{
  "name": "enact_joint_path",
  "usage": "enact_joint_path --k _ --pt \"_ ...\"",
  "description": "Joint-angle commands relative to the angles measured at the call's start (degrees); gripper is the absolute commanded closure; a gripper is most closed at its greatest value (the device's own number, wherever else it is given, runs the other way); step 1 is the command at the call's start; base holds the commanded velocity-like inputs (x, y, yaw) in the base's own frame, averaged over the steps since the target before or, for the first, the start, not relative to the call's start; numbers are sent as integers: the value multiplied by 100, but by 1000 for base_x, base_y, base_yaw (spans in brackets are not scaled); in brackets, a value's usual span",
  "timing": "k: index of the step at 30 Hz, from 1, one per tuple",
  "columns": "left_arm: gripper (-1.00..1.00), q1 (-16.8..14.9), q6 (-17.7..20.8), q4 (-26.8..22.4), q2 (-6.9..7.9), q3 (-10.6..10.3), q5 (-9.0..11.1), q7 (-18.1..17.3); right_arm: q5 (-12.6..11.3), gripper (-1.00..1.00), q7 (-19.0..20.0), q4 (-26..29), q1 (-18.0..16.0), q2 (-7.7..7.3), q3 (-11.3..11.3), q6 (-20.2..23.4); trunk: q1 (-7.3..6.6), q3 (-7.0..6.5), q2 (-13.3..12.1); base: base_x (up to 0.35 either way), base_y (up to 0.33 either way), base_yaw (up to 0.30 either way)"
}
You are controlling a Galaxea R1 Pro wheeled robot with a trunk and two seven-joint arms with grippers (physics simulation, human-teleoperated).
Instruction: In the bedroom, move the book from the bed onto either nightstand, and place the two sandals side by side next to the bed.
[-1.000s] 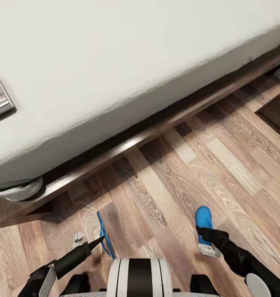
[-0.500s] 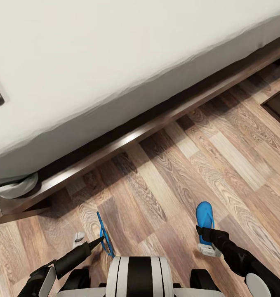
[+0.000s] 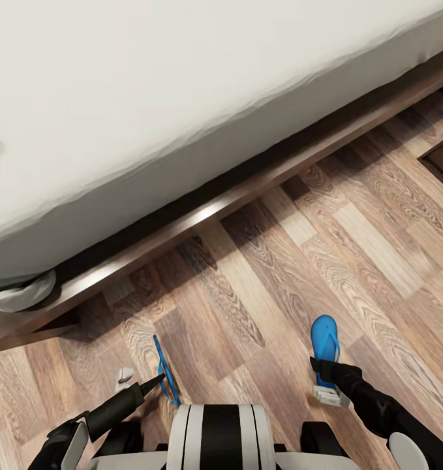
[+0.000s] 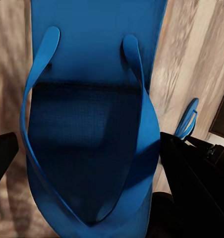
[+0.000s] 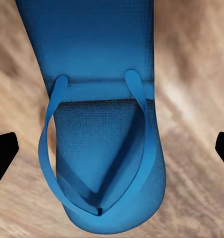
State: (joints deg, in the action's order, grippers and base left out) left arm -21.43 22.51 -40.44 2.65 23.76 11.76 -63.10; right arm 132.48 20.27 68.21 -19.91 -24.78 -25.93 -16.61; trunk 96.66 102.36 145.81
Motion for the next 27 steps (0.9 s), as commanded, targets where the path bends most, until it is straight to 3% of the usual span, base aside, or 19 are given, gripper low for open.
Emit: enact_joint_path --k 1,8,14,19,27 --pt "100 -2 51 1 -1 6 19 -16 41 -100 15 8 -2 -4 -16 -26 -1 3 1 0 0 0" --pt "100 -2 68 -89 22 25 32 -100 41 -100 14 8 -4 -3 -17 -26 -1 3 1 0 0 0" --pt "100 -2 131 -923 -31 2 49 -337 41 -100 13 8 -3 -5 -16 -26 -1 3 1 0 0 0" --pt "100 -2 782 -1884 -207 -138 54 -452 41 -100 13 5 -3 -4 -17 -26 -1 3 1 0 0 0" --pt "100 -2 967 -2080 -229 -194 46 -593 41 -100 12 -30 -3 -4 -18 -26 -1 3 1 0 0 0"
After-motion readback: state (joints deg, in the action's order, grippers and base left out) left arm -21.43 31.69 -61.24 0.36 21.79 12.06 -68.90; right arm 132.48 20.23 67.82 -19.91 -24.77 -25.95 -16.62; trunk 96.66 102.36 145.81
